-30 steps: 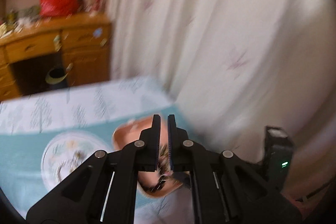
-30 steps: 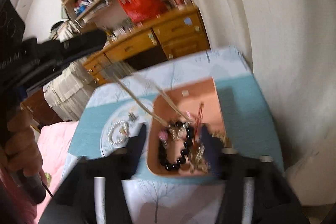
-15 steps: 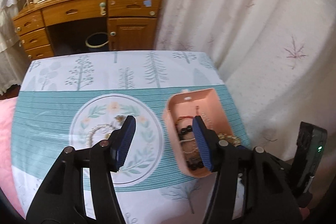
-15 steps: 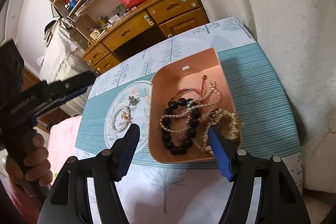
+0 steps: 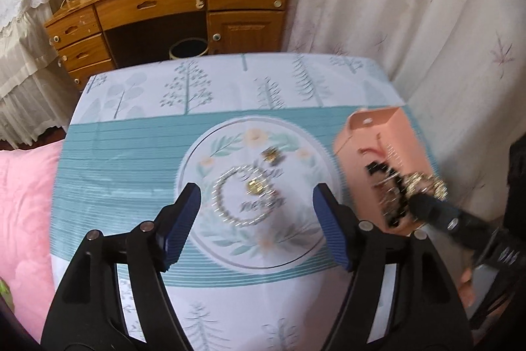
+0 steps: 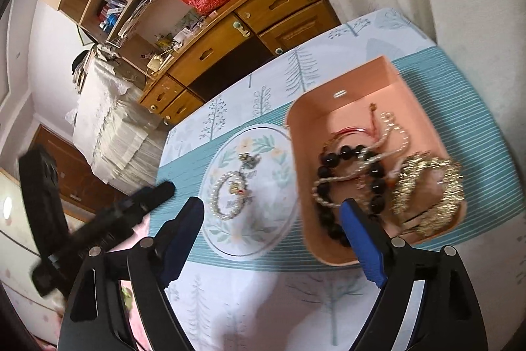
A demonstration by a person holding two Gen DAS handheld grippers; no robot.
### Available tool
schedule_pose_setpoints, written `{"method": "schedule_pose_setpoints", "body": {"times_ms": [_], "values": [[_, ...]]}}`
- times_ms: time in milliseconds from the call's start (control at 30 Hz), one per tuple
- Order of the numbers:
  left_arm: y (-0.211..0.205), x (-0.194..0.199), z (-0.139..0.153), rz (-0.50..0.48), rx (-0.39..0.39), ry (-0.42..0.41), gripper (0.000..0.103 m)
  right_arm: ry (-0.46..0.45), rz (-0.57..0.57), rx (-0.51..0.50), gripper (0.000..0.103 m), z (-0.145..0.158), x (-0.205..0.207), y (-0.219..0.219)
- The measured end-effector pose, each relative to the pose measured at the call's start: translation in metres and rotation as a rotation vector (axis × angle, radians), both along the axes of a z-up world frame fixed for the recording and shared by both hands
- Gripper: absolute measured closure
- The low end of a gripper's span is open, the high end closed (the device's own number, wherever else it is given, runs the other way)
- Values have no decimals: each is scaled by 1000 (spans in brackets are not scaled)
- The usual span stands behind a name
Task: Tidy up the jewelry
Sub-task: 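Move both tools back to the plate toward the remaining pearl bracelet, then grasp the pearl bracelet with the right tool and lift it off the plate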
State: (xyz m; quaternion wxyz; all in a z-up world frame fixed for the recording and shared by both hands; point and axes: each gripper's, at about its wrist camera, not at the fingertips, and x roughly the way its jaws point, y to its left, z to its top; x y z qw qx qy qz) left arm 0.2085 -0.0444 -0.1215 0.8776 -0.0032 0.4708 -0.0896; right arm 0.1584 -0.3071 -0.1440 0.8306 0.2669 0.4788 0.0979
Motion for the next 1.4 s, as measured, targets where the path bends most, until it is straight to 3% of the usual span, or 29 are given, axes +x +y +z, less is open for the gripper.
{"method": "schedule_pose_setpoints", "body": {"times_ms": [200,500,567,733,833,900,967,1133,1400], "values": [[17,-9,-24,-68,-14,16,35,-9,18,-93,14,1,19,30],[11,-27,-59,-291,95,-157,36,-66,160,-271,14,6,56,82],[6,-27,-69,-355,146,-187,43,-79,223,-326,16,4,63,98],[-4,-18,-91,-457,214,-207,62,-11,352,-395,48,-14,85,129],[-5,-9,-98,-496,225,-212,68,22,380,-436,61,-26,96,139],[-4,-4,-101,-510,237,-209,71,60,394,-448,63,-35,103,141],[-1,0,-104,-545,213,-202,80,99,416,-415,65,-44,109,140],[1,4,-110,-626,175,-184,82,185,488,-440,72,-67,117,151],[1,4,-120,-665,169,-170,89,198,543,-481,81,-84,121,164]]}}
